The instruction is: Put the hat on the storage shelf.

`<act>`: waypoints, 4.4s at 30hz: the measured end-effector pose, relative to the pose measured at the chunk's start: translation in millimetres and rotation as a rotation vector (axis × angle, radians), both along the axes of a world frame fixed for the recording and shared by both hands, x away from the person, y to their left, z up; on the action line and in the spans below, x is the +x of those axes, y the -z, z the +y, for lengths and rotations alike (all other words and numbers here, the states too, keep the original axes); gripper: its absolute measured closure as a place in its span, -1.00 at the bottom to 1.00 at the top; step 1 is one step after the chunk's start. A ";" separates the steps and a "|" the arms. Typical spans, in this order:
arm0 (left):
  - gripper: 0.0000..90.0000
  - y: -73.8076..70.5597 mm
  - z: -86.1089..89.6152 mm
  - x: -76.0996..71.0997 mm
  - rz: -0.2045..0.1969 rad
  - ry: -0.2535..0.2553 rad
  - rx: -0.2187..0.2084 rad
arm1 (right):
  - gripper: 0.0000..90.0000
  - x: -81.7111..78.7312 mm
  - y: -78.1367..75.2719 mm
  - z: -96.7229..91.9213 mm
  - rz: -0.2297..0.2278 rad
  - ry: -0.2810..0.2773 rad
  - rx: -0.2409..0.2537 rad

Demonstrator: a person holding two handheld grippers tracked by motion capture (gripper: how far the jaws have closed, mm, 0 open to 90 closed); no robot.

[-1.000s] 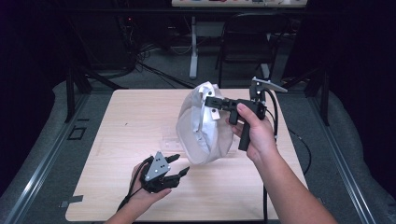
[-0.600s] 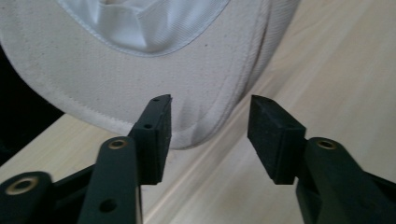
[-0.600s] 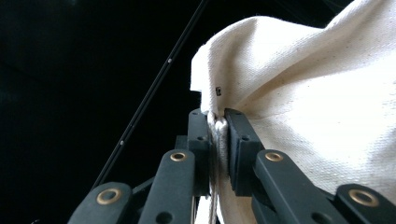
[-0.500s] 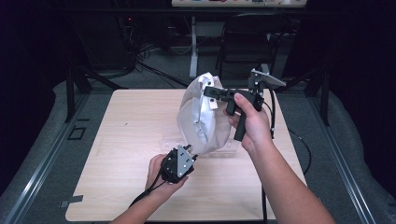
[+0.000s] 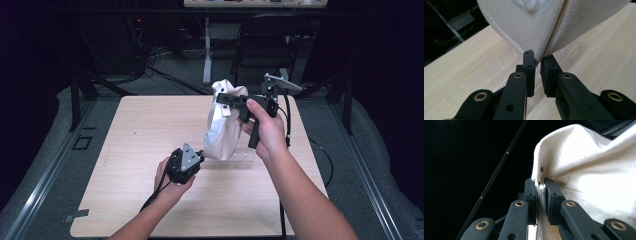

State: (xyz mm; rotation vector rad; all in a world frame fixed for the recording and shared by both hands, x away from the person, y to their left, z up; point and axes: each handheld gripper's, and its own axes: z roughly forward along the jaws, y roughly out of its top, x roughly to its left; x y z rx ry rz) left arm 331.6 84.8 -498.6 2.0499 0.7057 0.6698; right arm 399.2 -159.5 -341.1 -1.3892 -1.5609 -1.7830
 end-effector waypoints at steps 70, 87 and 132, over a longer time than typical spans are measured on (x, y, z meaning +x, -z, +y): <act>0.90 51.9 4.4 27.7 0.329 -0.052 -0.200 | 0.82 20.8 72.1 5.4 0.086 -0.014 -0.171; 0.42 39.2 4.2 9.9 0.166 -0.003 -0.189 | 0.82 26.5 73.0 5.8 0.090 -0.003 -0.172; 0.24 27.2 32.6 -2.3 0.203 -0.002 -0.189 | 0.80 34.1 68.2 4.8 0.080 0.048 -0.260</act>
